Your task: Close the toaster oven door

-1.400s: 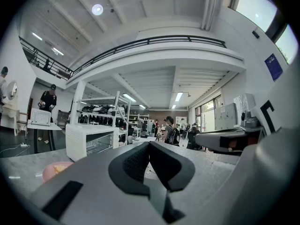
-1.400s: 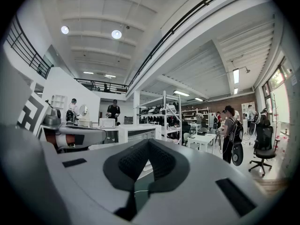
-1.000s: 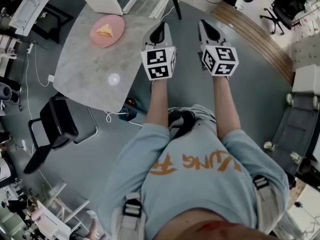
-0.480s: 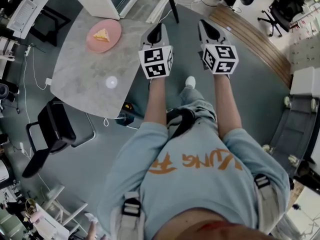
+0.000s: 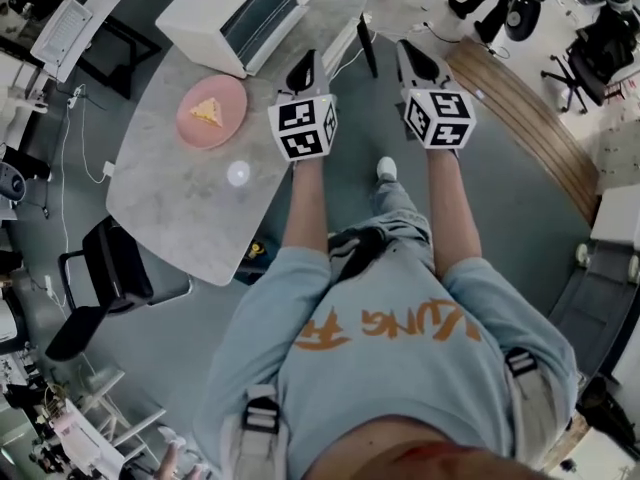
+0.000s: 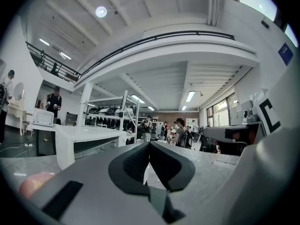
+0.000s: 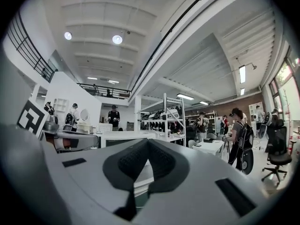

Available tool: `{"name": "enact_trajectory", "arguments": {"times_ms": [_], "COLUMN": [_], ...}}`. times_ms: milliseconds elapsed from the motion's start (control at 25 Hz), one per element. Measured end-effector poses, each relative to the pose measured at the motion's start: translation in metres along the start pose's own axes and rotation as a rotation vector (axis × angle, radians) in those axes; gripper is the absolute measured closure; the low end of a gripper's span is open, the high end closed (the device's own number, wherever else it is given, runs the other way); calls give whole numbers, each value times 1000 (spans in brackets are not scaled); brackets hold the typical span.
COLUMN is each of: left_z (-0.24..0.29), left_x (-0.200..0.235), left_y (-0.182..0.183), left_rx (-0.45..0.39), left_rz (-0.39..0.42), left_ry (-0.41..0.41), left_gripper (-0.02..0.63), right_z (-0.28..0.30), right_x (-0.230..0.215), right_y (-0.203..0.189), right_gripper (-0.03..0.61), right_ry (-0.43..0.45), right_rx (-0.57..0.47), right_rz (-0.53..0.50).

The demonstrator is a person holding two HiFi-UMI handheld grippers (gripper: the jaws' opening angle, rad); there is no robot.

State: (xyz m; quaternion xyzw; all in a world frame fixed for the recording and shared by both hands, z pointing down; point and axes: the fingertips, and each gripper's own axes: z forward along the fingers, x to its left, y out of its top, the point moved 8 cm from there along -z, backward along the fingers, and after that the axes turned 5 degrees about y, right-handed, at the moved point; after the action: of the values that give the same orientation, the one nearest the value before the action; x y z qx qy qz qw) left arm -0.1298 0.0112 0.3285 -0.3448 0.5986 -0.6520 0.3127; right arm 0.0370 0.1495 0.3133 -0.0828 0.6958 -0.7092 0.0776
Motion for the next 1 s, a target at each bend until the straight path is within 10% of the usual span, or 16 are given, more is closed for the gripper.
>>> {"name": "enact_trajectory", "arguments": {"times_ms": [560, 1000], "left_z": [214, 207], "left_x": [22, 74], "left_y": [-29, -45], "left_rx": [140, 229], "left_rz": [-58, -57], "left_ry": [265, 485], "left_gripper": [612, 612], "right_z": [232, 321], "right_x": [-161, -117], "right_y": [-30, -60], "right_gripper": [581, 581], "right_ry": [217, 466], "right_rx": [136, 213], "right_rz": [71, 110]}}
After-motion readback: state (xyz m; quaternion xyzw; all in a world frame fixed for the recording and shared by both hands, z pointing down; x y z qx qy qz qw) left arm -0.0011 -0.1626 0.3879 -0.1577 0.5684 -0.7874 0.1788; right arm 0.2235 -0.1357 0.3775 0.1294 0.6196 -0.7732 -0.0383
